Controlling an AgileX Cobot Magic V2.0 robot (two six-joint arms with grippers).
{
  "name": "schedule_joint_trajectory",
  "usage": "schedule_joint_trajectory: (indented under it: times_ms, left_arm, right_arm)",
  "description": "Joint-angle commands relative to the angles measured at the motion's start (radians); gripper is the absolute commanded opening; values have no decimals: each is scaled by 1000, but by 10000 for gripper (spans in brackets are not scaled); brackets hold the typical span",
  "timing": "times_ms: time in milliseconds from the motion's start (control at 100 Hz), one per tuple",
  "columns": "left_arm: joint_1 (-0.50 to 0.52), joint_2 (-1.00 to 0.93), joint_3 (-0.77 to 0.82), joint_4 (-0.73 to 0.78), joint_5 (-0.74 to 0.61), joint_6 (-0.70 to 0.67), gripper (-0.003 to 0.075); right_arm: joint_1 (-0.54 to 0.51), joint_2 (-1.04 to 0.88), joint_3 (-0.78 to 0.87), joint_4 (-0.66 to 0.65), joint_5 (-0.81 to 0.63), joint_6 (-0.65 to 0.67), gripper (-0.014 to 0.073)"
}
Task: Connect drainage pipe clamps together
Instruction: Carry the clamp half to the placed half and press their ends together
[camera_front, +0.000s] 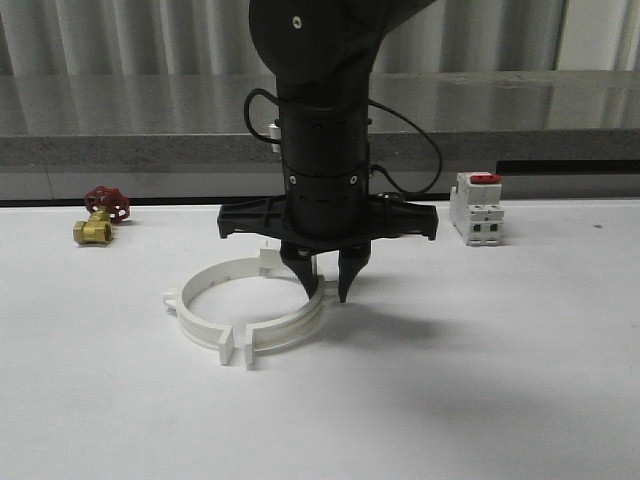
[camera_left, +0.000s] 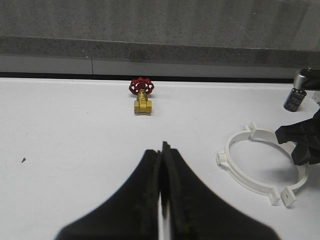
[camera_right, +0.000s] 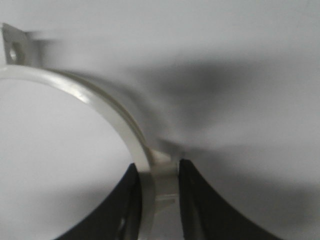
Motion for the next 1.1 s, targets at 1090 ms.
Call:
schedule_joint_trajectory:
  times_ms: [1090]
  left_arm:
    - [1,6,-28,-6,-75,0,-20]
  right_arm:
    - [-1,-59,-29,-10,-38,61,80]
